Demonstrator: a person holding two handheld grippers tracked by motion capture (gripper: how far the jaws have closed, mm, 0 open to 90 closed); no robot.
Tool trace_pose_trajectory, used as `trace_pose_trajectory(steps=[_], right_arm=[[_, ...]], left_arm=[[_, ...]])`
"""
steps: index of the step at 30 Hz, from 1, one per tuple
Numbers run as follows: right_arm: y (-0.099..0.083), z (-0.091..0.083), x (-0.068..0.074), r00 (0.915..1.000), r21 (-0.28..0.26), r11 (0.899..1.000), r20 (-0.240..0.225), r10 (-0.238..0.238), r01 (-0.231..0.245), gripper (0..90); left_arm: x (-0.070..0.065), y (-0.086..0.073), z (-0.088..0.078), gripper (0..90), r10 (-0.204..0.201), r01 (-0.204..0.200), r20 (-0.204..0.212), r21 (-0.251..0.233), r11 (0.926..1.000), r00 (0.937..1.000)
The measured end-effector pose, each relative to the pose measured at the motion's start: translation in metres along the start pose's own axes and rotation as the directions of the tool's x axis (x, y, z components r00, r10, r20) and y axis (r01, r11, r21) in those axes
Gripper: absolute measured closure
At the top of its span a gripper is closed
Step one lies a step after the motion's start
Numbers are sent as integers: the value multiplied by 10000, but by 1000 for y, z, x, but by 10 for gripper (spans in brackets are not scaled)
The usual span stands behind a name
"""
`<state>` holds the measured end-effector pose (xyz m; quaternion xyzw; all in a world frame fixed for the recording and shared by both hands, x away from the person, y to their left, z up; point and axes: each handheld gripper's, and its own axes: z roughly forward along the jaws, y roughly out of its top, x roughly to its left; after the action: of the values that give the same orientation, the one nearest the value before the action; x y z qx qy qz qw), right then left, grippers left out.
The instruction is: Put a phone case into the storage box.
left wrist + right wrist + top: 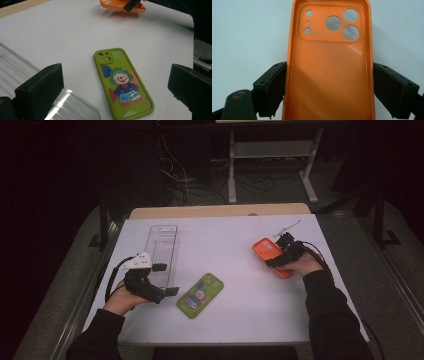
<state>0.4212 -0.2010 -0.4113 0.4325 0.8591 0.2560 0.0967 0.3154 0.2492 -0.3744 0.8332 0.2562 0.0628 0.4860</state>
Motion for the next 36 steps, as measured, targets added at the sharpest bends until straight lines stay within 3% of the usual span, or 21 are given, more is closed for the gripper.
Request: trace_pose_trajectory(steps=[1, 3, 7, 15, 26, 28, 30, 36], right_arm=[[1, -2, 2, 9999, -64, 9999, -82, -103, 103, 151], [4, -7, 7, 9979, -120, 9982, -257, -589, 586, 151], [7, -13, 14, 9940, -209, 9958, -616, -901, 890, 151], [13, -29, 31, 9748, -656, 9831, -1338, -1783, 1709, 151], [16, -32, 48, 9487, -516, 9663, -1833, -2575, 2523, 151], [17, -28, 52, 9318, -610, 9495, -1825, -3137, 3077, 151], [18, -27, 57, 9190, -592, 9401, -1986, -3406, 3357, 151], [19, -21, 71, 8812, -520, 9139, -2482, -4024, 4027, 151]], left_arm=[[-1, 2, 1, 0, -41, 41, 32, -21, 10000, 10000], [1, 10, 6, 0, 316, -317, 103, 89, 9995, 9994], [-1, 21, 15, 0, 423, -424, 317, 42, 9991, 9986], [-2, 44, 33, 0, 792, -795, 722, 16, 9968, 9942], [-3, 66, 57, 0, 1146, -1119, 1124, -302, 9933, 9870], [-2, 70, 64, 0, 1441, -1403, 1347, -373, 9894, 9803], [-3, 70, 69, 0, 1416, -1387, 1520, -293, 9899, 9782], [-10, 69, 78, 0, 1964, -1985, 2076, -111, 9800, 9583]])
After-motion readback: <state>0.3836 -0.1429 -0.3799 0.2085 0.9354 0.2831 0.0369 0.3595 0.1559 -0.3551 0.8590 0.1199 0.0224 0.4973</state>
